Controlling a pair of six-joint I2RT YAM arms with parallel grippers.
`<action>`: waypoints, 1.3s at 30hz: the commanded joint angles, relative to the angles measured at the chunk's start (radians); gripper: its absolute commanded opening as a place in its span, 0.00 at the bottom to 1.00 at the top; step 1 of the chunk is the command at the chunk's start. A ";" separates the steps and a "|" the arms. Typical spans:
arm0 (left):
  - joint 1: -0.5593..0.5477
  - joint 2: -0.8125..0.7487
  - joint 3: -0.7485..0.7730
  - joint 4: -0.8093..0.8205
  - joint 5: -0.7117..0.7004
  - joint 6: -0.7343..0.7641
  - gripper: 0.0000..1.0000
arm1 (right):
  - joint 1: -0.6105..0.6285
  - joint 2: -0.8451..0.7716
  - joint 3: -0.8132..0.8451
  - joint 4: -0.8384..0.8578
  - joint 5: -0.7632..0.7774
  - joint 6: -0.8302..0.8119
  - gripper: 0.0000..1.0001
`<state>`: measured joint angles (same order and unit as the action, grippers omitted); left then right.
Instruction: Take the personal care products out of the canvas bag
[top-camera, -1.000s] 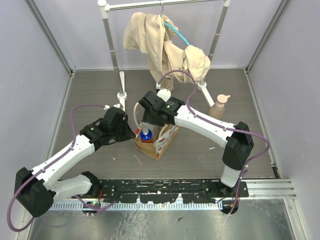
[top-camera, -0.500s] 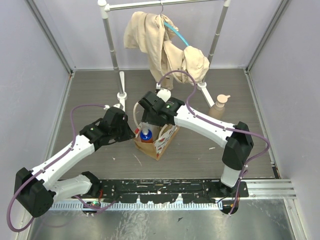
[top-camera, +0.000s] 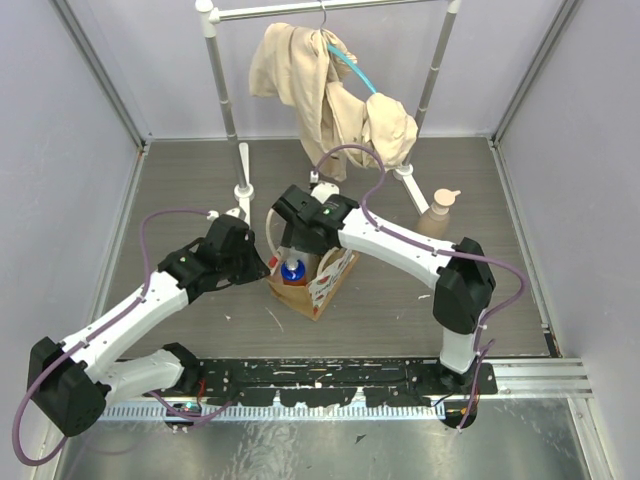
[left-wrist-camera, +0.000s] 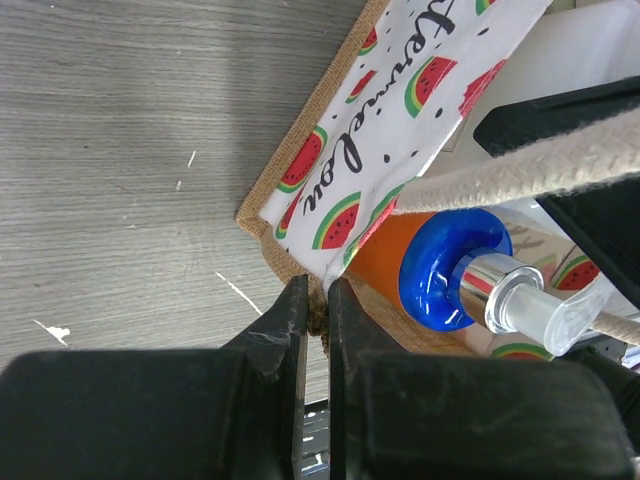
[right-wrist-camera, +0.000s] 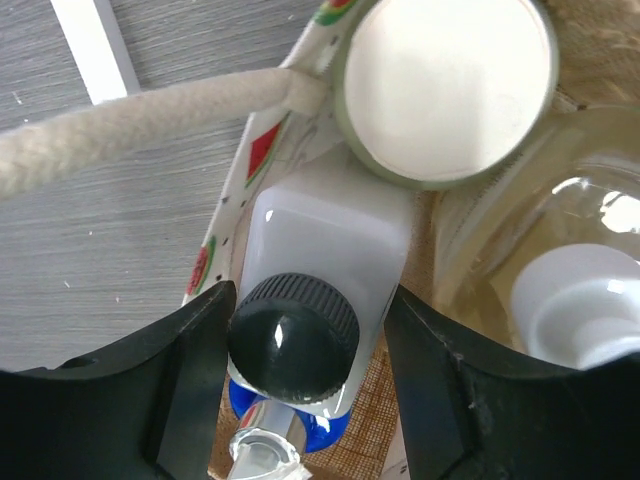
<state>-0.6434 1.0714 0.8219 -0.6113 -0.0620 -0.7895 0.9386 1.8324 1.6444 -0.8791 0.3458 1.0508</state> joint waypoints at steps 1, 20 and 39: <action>-0.002 -0.006 -0.040 -0.137 -0.007 0.029 0.14 | -0.005 0.006 -0.071 -0.119 0.021 0.014 0.62; -0.003 -0.010 -0.037 -0.139 -0.008 0.030 0.15 | -0.004 0.031 -0.077 -0.106 0.033 0.003 0.23; -0.002 0.006 -0.019 -0.155 -0.023 0.033 0.16 | 0.033 -0.268 0.135 -0.073 0.114 -0.199 0.08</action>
<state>-0.6434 1.0657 0.8192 -0.6300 -0.0692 -0.7853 0.9661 1.7302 1.6836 -1.0126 0.3923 0.9283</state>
